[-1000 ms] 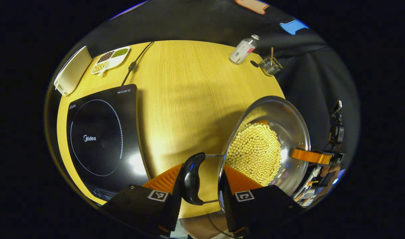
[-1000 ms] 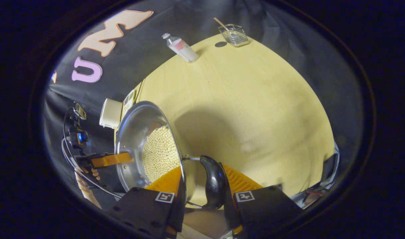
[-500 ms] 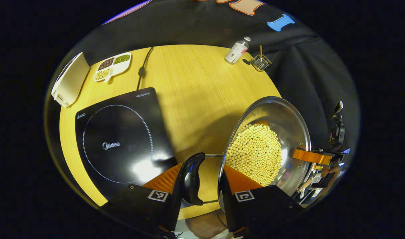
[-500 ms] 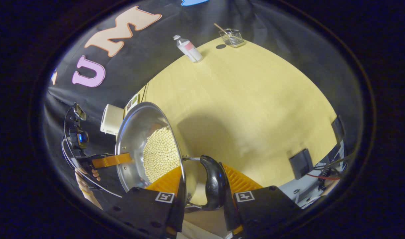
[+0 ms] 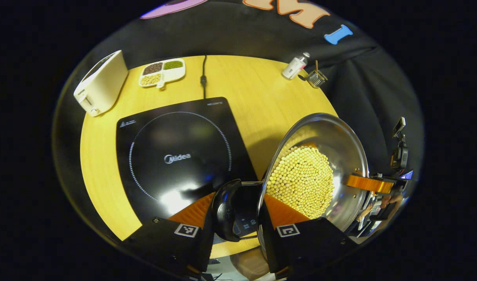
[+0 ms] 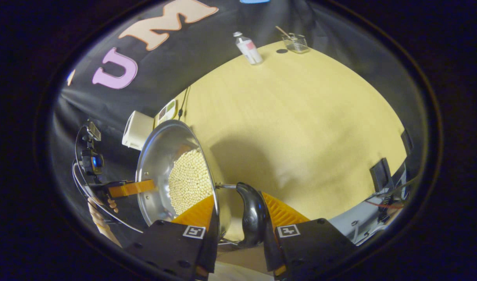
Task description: First push the handle of the pot to place it horizontally, then grasp the pot with both hands and set it on the induction cooktop.
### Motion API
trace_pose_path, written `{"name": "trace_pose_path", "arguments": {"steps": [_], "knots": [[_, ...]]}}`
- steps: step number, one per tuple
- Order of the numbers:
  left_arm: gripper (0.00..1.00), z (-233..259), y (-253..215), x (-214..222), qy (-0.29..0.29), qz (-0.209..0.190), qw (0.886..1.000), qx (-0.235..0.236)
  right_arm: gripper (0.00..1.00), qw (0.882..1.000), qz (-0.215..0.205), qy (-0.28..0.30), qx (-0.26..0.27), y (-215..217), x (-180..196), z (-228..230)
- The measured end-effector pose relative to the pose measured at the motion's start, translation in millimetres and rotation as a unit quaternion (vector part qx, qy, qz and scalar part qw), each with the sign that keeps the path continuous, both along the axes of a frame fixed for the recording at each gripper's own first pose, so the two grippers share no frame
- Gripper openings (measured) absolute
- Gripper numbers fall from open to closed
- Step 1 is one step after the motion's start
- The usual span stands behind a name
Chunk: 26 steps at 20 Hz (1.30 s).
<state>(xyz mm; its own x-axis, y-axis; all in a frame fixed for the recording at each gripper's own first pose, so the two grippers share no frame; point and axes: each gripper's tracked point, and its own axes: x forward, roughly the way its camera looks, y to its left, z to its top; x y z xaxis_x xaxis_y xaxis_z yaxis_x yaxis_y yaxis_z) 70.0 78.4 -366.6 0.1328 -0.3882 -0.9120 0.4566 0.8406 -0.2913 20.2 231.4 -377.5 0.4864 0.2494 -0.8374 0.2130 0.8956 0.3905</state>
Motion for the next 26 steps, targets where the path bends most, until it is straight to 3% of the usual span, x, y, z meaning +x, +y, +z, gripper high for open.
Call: {"name": "trace_pose_path", "arguments": {"steps": [10,11,20,26], "knots": [[0.58,5.3,78.4,34.3,-0.027,0.048,0.998,0.017,0.46,0.999,0.040,-0.007,0.007,81.0,35.1,0.2],[0.58,5.1,84.5,37.5,-0.031,0.052,0.998,0.020,0.52,0.999,0.042,-0.007,0.007,88.1,41.4,-1.2],[0.58,4.6,137.7,80.5,-0.065,0.056,0.994,0.070,0.52,0.998,0.060,0.003,0.030,152.0,78.3,-21.5],[0.58,-4.9,155.2,99.8,-0.074,0.069,0.992,0.082,0.52,0.997,0.070,-0.003,0.034,171.7,98.4,-30.4]]}}
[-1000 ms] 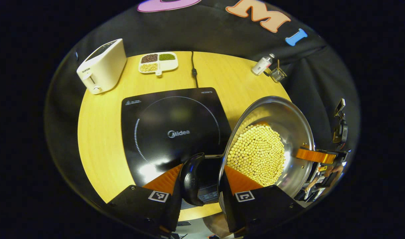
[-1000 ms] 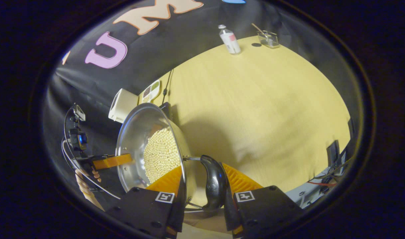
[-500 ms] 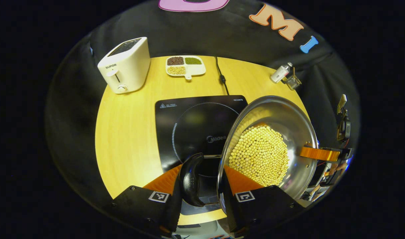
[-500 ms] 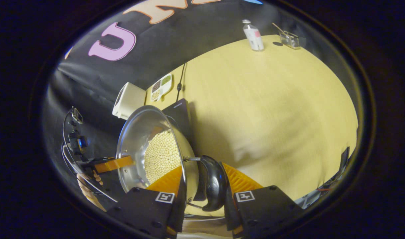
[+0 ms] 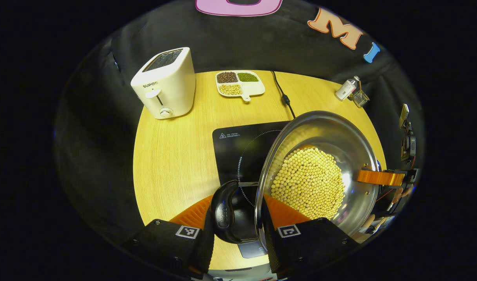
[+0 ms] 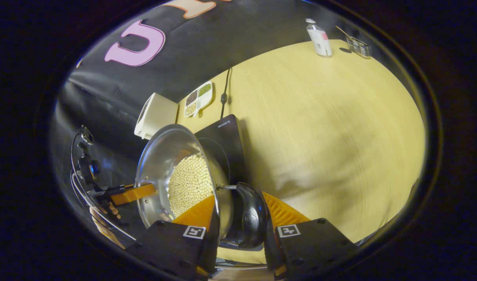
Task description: First push the handle of the pot to place it horizontally, then grasp the pot with both hands and set it on the induction cooktop.
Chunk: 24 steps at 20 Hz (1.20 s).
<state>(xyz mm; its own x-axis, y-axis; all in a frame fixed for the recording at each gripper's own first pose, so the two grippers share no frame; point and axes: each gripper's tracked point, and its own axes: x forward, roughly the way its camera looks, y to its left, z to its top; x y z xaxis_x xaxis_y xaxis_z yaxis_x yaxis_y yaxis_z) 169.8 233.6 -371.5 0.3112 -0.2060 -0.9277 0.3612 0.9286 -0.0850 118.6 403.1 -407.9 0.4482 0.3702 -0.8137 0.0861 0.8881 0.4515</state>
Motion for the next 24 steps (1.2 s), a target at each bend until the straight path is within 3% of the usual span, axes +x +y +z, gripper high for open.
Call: {"name": "trace_pose_path", "arguments": {"steps": [11,20,21,22,23,24], "knots": [[0.59,-19.7,14.5,20.4,-0.011,0.025,1.000,0.010,0.52,1.000,-0.001,-0.012,-0.001,20.1,33.1,-26.4],[0.63,-33.6,13.6,23.7,-0.008,0.050,0.999,0.000,0.52,1.000,-0.001,-0.023,-0.005,18.5,40.7,-30.2],[0.64,-33.3,14.1,23.2,-0.010,0.053,0.999,0.003,0.46,1.000,-0.001,-0.023,-0.003,18.4,40.9,-29.9],[0.65,-32.9,14.3,23.9,-0.012,0.053,0.999,0.006,0.52,1.000,0.000,-0.023,-0.002,18.3,41.1,-29.5],[0.66,-33.4,14.0,24.4,-0.015,0.053,0.998,0.007,0.46,1.000,0.001,-0.021,-0.002,18.0,39.9,-28.8],[0.67,-33.9,14.1,24.5,-0.016,0.054,0.998,0.009,0.48,1.000,0.001,-0.022,-0.001,18.7,40.4,-29.9]]}}
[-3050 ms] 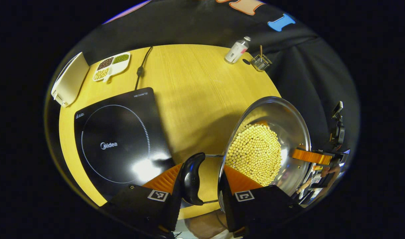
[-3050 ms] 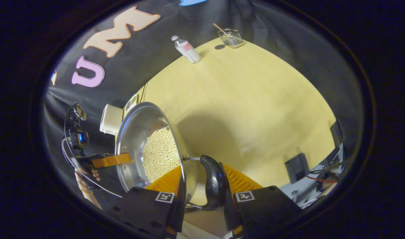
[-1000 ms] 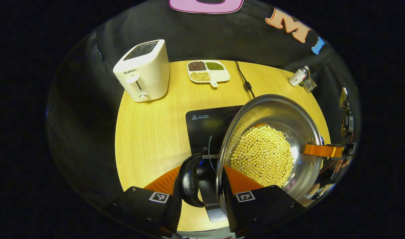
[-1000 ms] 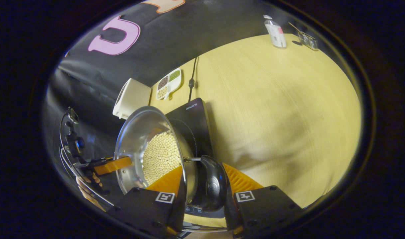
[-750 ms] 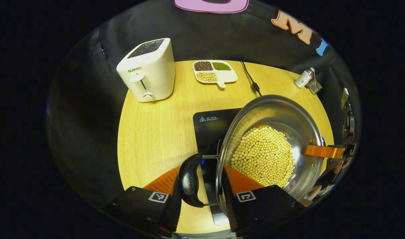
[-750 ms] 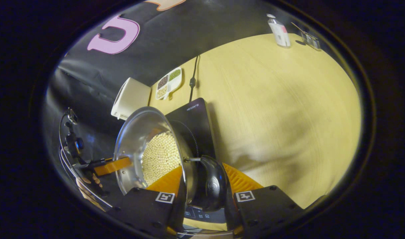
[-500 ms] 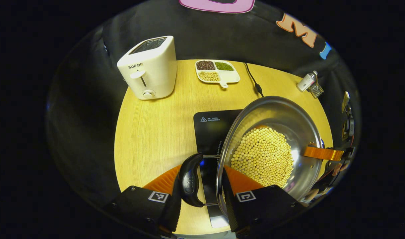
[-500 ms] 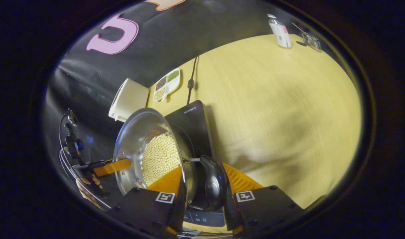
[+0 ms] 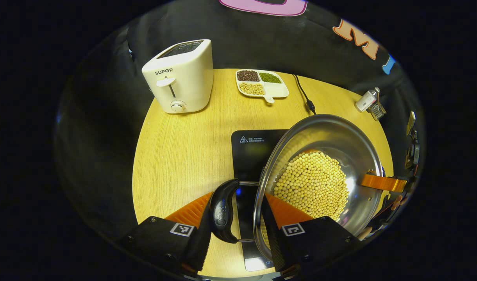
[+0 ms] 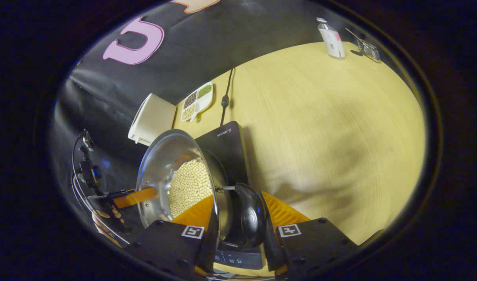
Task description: First push the handle of the pot to place it horizontally, then grasp the pot with both hands and set it on the induction cooktop.
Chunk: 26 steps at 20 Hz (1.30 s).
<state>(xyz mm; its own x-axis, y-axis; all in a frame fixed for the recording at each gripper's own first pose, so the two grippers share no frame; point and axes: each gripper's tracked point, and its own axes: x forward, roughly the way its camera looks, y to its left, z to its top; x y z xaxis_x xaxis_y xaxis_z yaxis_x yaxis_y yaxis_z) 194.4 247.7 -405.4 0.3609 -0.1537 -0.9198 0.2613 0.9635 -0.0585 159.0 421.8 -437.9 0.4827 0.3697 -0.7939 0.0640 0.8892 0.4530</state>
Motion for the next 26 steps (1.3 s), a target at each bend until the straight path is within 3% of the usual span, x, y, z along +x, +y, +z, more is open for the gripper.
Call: {"name": "trace_pose_path", "arguments": {"steps": [1,4,5,7,8,9,11,12,14,15,16,18,19,21,22,23,26], "knots": [[0.69,-0.5,0.7,-0.2,-0.001,0.001,1.000,0.001,0.54,1.000,0.000,0.001,0.000,-0.3,0.9,-0.5],[0.72,11.0,3.0,6.5,-0.038,0.012,0.999,0.010,0.51,1.000,0.004,-0.008,-0.001,-0.7,-0.1,0.8],[0.78,21.4,5.7,12.8,-0.063,0.015,0.998,0.014,0.48,1.000,0.002,-0.019,-0.004,-4.4,1.9,2.7],[1.00,39.9,6.6,20.4,-0.110,0.017,0.994,0.019,0.83,0.999,-0.013,-0.044,-0.005,-8.2,11.0,1.7],[0.99,48.1,3.8,18.7,-0.124,0.014,0.992,0.013,1.00,0.999,-0.014,-0.052,-0.003,-10.5,5.3,8.7],[0.98,54.1,-2.8,16.3,-0.134,0.011,0.991,0.003,0.93,0.998,-0.013,-0.060,-0.003,-12.2,2.4,13.5],[0.98,64.6,-12.2,9.9,-0.148,0.012,0.989,-0.014,1.00,0.996,-0.009,-0.082,-0.013,-19.6,-0.1,21.8],[0.98,69.1,-15.8,7.8,-0.156,0.014,0.987,-0.019,0.93,0.995,-0.009,-0.093,-0.016,-22.7,-2.1,26.8],[0.98,78.6,-21.5,4.6,-0.177,0.017,0.984,-0.022,1.00,0.993,-0.015,-0.114,-0.025,-29.4,-3.9,37.6],[0.98,82.9,-24.2,3.6,-0.188,0.017,0.982,-0.022,0.94,0.991,-0.020,-0.126,-0.029,-34.9,-4.7,44.7],[0.97,88.0,-27.1,2.0,-0.198,0.018,0.980,-0.023,1.00,0.989,-0.029,-0.138,-0.035,-41.3,-5.0,51.1],[1.00,98.1,-35.3,-4.9,-0.208,0.020,0.977,-0.028,1.00,0.985,-0.045,-0.162,-0.048,-54.9,-6.9,66.5],[0.97,102.8,-38.8,-9.0,-0.211,0.018,0.977,-0.028,0.92,0.981,-0.052,-0.176,-0.057,-63.5,-7.4,75.2],[0.97,117.5,-44.6,-14.1,-0.225,0.015,0.974,-0.018,0.92,0.975,-0.057,-0.201,-0.078,-78.9,-11.5,92.1],[0.98,127.8,-47.1,-15.8,-0.237,0.011,0.971,-0.010,1.00,0.972,-0.057,-0.211,-0.086,-85.6,-14.1,100.4],[0.97,139.7,-52.5,-17.8,-0.252,0.003,0.968,-0.004,0.92,0.970,-0.057,-0.219,-0.086,-89.3,-17.0,109.5],[0.97,179.9,-78.4,-26.5,-0.301,-0.018,0.953,0.010,0.92,0.964,-0.056,-0.244,-0.084,-101.2,-27.4,141.3]]}}
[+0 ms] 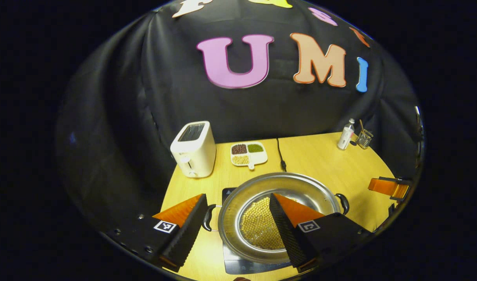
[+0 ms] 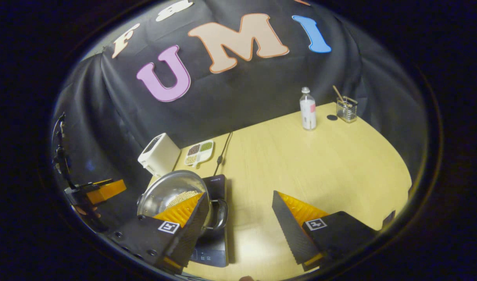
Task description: First push the handle of the pot to place it horizontally, then grasp the pot with both hands and set it on the induction cooktop.
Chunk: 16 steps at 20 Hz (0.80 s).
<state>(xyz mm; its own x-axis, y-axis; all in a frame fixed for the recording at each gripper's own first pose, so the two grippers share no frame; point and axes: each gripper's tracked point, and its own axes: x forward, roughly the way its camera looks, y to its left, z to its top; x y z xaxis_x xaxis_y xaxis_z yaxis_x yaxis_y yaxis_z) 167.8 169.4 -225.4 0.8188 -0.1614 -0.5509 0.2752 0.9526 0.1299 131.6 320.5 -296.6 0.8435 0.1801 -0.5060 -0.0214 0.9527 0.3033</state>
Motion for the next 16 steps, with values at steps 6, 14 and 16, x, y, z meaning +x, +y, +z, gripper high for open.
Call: {"name": "trace_pose_path", "arguments": {"steps": [6,14,16], "knots": [[0.95,58.7,-82.7,-41.6,-0.078,0.001,0.996,-0.035,0.92,0.997,0.015,-0.079,-0.006,-49.4,-24.3,85.3],[0.94,135.4,-160.9,-96.0,-0.177,0.046,0.981,-0.066,0.92,0.980,0.029,-0.194,-0.028,-153.5,-72.8,197.8],[0.95,148.7,-173.6,-110.6,-0.205,0.059,0.975,-0.063,0.92,0.972,0.029,-0.228,-0.041,-176.0,-86.3,225.4]]}}
